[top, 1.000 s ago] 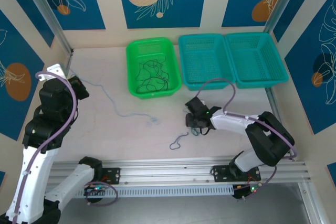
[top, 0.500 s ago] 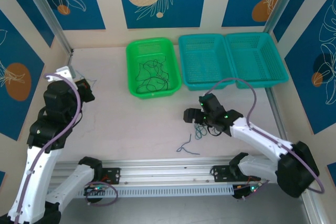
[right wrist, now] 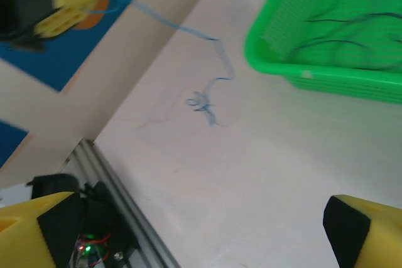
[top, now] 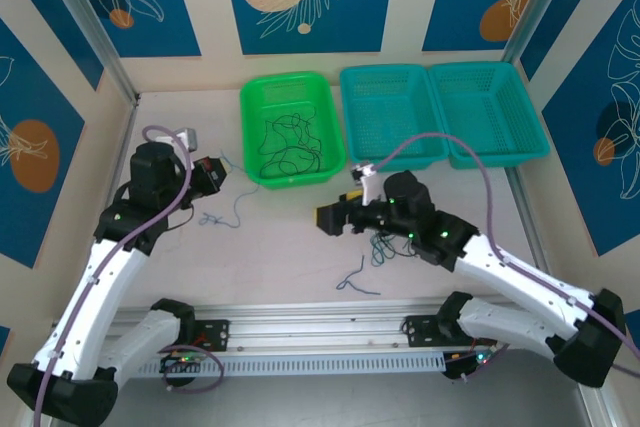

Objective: Untangle the cables

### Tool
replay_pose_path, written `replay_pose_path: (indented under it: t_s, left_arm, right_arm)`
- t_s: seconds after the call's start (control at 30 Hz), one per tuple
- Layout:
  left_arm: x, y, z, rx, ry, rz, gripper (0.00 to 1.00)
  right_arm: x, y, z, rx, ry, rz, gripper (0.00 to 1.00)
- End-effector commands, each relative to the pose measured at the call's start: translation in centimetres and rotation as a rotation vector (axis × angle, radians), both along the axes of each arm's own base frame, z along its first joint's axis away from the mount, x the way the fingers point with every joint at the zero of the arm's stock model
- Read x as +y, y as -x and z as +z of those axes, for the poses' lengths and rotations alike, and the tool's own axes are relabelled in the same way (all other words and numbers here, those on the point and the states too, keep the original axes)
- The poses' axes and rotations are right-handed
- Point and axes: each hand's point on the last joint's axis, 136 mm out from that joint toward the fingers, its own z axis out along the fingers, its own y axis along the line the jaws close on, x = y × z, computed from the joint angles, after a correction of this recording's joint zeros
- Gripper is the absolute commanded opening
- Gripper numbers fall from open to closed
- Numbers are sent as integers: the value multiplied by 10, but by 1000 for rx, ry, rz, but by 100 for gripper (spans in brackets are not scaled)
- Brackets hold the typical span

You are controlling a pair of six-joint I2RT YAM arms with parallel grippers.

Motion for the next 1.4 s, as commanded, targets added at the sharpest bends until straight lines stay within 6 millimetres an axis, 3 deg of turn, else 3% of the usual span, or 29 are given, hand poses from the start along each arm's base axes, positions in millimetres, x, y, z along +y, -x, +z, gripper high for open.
replay_pose_path:
  t_s: [0.0,0.3,0.47,0.57,0.7,0.8,0.83,0.97,1.03,1.2,1.37]
  left_arm:
    - [-24,9,29,-63,124,-102,0]
    - [-32,27,61,-110,93,-196,0]
    - [-32,33,78,-148,81,-214,0]
    - [-30,36,85,-169,65,-217,0]
    - [-17,37,87,-190,14,-159,0]
    - [0,35,85,-211,-31,-68,1]
    - [7,35,83,-219,-53,-34,7]
    - [23,32,72,-232,-110,41,29]
    - [22,32,65,-229,-119,34,47]
    - [18,36,43,-210,-77,20,76]
    - [-18,48,23,-221,155,-139,90]
  right_arm:
    - [34,-10,6,-160,-44,26,99]
    - [104,-59,9,-473,-159,59,96]
    - [129,-98,-9,-546,-145,26,91]
    - [144,-104,-11,-525,-170,66,78]
    - [154,-107,-16,-483,-165,94,43]
    - [149,-99,-16,-478,-157,115,7]
    - [144,-95,-14,-481,-156,108,0]
    - [128,-72,9,-511,-131,124,0]
    - [117,-62,28,-488,-102,135,0]
    - [77,-65,69,-386,-93,105,0]
    - [33,-67,135,-431,-151,34,0]
